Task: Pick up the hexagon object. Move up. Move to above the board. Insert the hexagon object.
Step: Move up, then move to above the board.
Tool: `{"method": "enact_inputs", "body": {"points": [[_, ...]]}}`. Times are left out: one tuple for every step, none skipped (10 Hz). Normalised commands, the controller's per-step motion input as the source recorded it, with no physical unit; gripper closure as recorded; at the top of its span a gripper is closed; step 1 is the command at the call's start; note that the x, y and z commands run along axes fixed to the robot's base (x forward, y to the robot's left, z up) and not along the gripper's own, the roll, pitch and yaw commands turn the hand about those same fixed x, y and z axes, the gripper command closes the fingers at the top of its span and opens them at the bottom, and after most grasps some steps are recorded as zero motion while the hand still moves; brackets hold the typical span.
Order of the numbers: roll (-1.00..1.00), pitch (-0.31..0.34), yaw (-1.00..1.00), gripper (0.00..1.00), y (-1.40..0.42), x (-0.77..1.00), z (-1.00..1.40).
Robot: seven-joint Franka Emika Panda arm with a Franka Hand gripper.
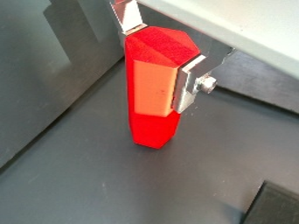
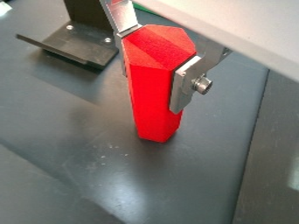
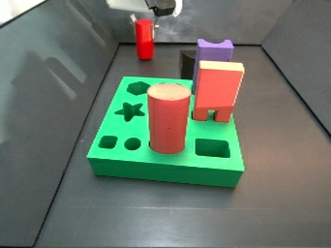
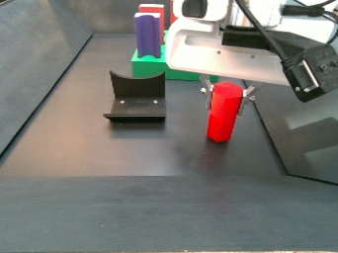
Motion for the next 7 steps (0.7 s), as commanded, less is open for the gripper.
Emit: {"method": "enact_inputs", "body": {"points": [[0.00, -0.014, 0.02, 1.00, -0.08, -0.05, 0.75], [0.02, -0.022, 0.02, 1.00, -0.07, -0.07, 0.66], [0.05, -0.013, 0.01, 1.00, -0.04, -0.06, 0.53], [0.07, 0.020, 0.01, 1.00, -0.01, -0.04, 0.34], [0.09, 0.042, 0.01, 1.00, -0.01, -0.03, 0.20], [0.05, 0.557, 0.37, 1.00, -0.14, 0.25, 1.00], [0.05, 0.561, 0.34, 1.00, -0.14, 0.25, 1.00]]}}
